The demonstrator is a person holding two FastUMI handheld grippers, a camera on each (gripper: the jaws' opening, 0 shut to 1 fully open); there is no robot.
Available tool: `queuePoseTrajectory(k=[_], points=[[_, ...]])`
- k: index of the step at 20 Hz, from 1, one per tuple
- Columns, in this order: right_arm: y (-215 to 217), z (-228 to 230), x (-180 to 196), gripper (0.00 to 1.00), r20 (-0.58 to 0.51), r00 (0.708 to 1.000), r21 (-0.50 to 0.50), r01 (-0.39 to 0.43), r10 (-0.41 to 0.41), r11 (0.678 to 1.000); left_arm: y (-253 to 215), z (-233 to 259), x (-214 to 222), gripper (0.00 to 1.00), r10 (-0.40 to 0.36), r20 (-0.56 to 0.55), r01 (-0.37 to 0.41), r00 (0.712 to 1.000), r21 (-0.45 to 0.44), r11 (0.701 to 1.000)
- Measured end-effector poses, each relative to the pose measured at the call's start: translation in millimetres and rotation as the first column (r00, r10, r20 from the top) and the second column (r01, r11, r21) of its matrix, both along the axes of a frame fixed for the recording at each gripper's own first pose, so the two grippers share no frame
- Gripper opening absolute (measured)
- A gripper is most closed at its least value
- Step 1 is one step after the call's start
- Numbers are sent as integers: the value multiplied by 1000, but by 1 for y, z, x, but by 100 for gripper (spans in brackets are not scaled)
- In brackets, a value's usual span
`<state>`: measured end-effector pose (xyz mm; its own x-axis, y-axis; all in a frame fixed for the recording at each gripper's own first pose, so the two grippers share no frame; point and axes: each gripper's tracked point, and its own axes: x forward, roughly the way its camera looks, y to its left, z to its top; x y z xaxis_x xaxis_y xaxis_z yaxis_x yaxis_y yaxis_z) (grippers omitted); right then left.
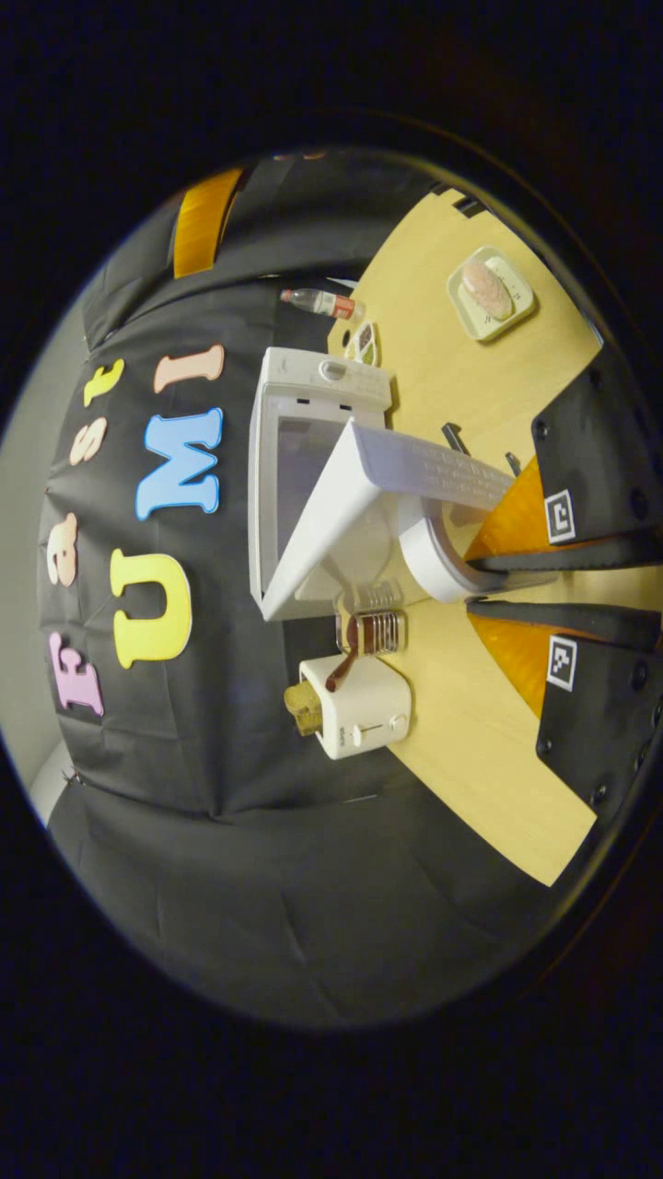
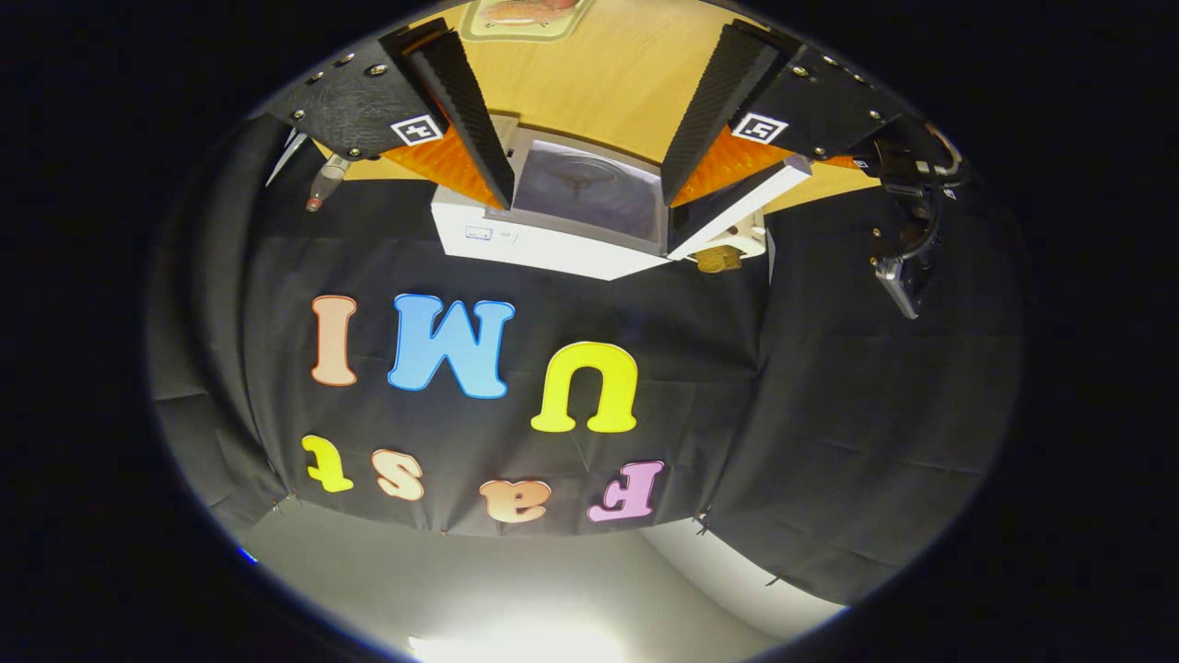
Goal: Open the microwave oven with the left hand, put the food in, and close the microwave oven.
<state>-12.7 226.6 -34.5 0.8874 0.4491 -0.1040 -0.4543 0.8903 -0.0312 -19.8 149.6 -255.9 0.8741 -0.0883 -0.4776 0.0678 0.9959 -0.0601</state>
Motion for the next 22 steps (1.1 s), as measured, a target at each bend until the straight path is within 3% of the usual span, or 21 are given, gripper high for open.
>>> queuePoseTrajectory(k=[6, 11, 17, 18, 22], points=[[28, 8, -3, 98, 21, 999, -13, -24, 24, 1000, 40, -17, -15, 22, -6, -28, 5, 1000, -10, 1000], [43, 5, 0, 98, 8, 999, -17, -48, 48, 999, 89, -40, -32, 22, 101, -74, -101, 992, -6, 995], [25, -6, 10, 98, -9, 998, -69, -60, 59, 996, 111, -25, -33, 22, 203, -35, -203, 978, 4, 979], [19, -7, 14, 98, -16, 998, -80, -69, 68, 994, 113, -19, -38, 26, 228, -30, -228, 973, -1, 974], [2, -19, 29, 98, -29, 988, -160, -153, 150, 975, 120, 9, -58, 97, 318, 32, -319, 947, 3, 948]])
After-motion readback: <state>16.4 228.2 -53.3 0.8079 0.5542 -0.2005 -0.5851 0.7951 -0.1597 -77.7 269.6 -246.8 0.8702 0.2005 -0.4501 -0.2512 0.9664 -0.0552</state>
